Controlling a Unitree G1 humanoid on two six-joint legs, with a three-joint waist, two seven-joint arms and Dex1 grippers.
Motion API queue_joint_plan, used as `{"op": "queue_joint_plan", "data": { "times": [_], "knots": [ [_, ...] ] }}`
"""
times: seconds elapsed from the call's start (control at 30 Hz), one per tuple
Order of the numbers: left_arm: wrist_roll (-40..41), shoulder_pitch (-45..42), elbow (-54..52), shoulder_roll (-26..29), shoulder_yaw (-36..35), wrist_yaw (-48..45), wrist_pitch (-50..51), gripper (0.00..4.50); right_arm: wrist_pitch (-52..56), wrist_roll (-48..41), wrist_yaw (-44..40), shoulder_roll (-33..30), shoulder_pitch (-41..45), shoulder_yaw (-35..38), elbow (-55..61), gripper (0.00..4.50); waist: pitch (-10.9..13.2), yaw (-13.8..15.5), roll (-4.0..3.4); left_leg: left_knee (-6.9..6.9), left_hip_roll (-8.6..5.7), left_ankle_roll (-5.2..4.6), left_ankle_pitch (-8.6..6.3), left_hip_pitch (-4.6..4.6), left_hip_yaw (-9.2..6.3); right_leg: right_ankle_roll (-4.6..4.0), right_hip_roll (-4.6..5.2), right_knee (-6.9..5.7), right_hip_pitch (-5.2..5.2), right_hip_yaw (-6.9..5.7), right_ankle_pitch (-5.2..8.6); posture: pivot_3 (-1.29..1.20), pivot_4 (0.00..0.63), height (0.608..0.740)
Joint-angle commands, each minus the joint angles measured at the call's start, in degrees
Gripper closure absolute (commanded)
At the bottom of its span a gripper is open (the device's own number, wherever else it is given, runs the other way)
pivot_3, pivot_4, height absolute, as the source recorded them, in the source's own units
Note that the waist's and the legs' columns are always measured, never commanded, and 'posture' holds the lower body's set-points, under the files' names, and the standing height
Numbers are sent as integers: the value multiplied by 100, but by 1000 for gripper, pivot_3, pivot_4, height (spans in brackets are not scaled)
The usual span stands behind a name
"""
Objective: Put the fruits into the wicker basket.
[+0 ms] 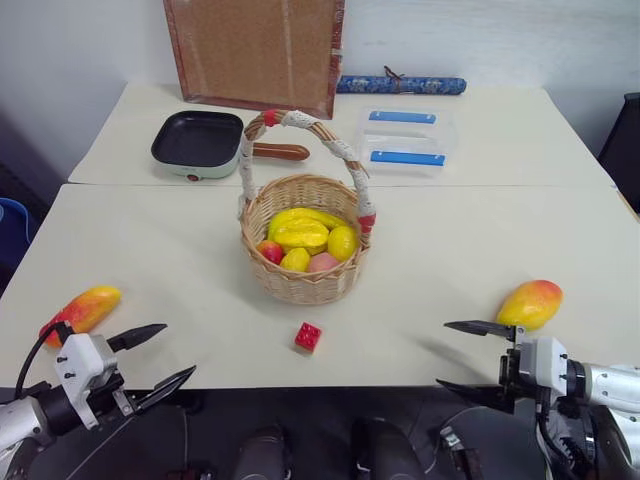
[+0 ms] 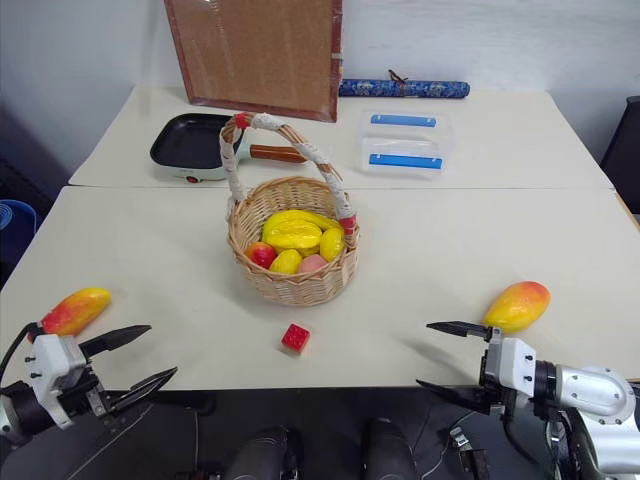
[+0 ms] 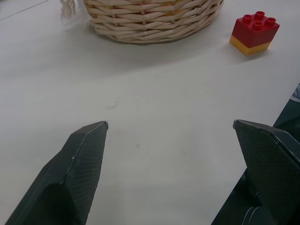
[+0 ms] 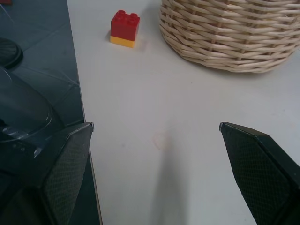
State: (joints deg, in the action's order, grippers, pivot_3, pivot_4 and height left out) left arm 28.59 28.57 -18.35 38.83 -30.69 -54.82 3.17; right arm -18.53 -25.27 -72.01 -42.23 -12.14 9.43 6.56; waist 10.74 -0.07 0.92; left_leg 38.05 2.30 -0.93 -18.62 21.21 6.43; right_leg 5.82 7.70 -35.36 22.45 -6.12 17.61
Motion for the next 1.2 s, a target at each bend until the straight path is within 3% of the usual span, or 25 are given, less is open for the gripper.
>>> {"op": "queue_joint_plan", "data": {
  "times": [0.03,0.2,0.33,0.53,0.67,0.9,1.0,1.2],
  "knots": [
    [107,50,-177,-10,-140,-20,-6,0,232,-150,51,-21,-20,-25,284,37,0,0,0,0,0,0,0,-1,2,0,0,0,0,0,0,0,150,740],
    [773,-31,-628,205,-101,-108,805,0,1628,-687,610,92,542,-683,1618,37,0,-21,0,3,9,0,-3,0,5,-9,6,-5,5,14,3,0,150,740],
    [739,-227,-975,392,152,-289,897,0,2532,-315,1040,347,1232,-1650,2046,37,-1,-12,2,4,33,27,-5,-2,2,-32,-5,-16,12,2,7,0,150,740],
    [770,-540,-1206,486,374,-306,1122,0,3397,584,1453,1072,2368,-3036,1438,37,-3,-23,4,7,36,45,-3,3,3,-33,-13,-35,24,-6,8,0,150,740],
    [831,-471,-1362,556,263,-365,1215,0,3712,1022,1908,1555,2786,-3330,896,37,-3,-50,6,9,36,41,-5,3,23,-33,-13,-35,32,-20,8,0,150,740],
    [915,-217,-1585,624,-116,-439,1400,0,3426,1412,1985,2292,2991,-3767,238,37,-4,-121,8,9,41,46,-7,4,27,-32,-20,-56,48,-32,8,0,150,740],
    [945,-168,-1682,623,-187,-427,1470,0,3376,1412,2000,2524,3062,-3720,-102,632,-6,-150,11,11,38,44,-7,5,33,-32,-18,-53,48,-38,8,0,150,740],
    [931,-480,-1689,565,149,-361,1499,0,2968,1075,1318,2187,2946,-3405,-59,2657,-5,-143,9,9,40,46,-8,5,30,-32,-18,-57,50,-36,8,0,150,740]
  ]
}}
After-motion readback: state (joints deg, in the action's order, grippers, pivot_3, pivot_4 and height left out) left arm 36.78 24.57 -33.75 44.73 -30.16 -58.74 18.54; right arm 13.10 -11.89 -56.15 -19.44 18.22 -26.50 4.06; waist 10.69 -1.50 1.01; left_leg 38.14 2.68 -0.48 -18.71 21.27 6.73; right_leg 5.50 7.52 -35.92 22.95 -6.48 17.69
